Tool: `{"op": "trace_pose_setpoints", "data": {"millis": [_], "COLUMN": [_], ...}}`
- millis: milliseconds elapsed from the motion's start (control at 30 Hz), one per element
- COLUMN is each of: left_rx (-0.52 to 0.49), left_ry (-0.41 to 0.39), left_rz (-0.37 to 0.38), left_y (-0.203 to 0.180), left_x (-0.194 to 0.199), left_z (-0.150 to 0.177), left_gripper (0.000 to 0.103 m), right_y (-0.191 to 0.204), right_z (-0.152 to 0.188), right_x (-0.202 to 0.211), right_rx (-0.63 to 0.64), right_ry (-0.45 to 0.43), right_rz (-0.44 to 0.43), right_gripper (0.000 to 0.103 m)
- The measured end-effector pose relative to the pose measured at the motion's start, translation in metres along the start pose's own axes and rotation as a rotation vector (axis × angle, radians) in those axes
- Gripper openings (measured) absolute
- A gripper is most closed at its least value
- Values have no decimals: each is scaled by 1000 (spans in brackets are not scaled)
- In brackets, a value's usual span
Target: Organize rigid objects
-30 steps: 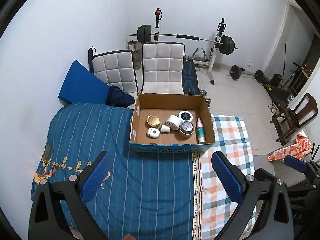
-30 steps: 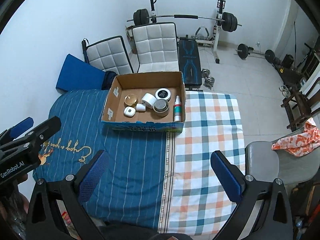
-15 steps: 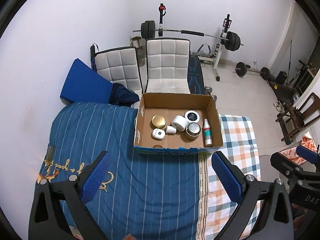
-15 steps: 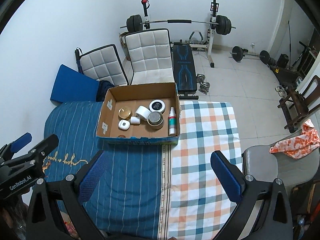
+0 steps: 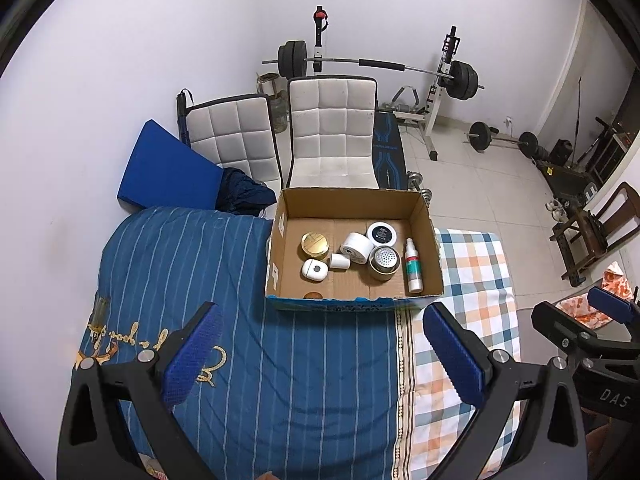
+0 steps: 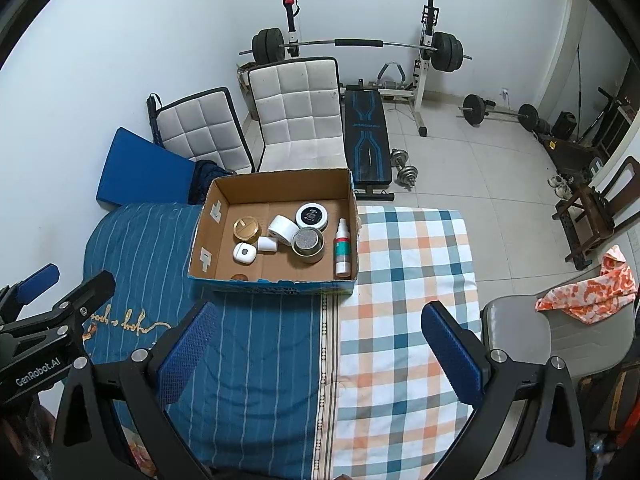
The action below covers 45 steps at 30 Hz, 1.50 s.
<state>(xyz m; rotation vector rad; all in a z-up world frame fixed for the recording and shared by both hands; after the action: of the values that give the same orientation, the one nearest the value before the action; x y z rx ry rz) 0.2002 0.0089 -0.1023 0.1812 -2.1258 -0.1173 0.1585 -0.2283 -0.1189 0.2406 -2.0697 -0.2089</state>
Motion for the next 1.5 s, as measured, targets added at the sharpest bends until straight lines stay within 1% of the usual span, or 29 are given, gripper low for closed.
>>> {"op": "trace_pose_setpoints", "data": {"millis": [533, 867, 1233, 1500], "left_rx": [2, 25, 41, 46], "left_ry": [3, 12, 1, -17], "left_rz": [-5, -11, -18, -23], "left_y": [-3, 0, 3, 5], "left_x": [0, 0, 5, 10], "left_z": [5, 7, 7, 6], "left_gripper": [103, 103, 103, 103], "right_y": [-2, -6, -6, -7], "right_z": [0, -2, -2, -2], "right_x": [1, 9, 9, 16], "right_rx": [3, 1, 1, 6], "right_ry": [-4, -11, -13, -32], "right_rz": [5, 17, 21, 31], "right_gripper": [103, 103, 103, 103]}}
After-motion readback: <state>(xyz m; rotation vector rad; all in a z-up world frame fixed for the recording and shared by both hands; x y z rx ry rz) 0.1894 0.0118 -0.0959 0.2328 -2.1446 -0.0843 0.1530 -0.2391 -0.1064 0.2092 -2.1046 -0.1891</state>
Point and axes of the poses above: each gripper's, at about its wrist camera, not at the fingertips, and x roughly against the way its jaws point, y to its left, z to its underside, the point moved 2 cm from there along -x, roughly the way its jaws point, and after that the axes turned 12 degrees about -z, right-handed, at the moved point
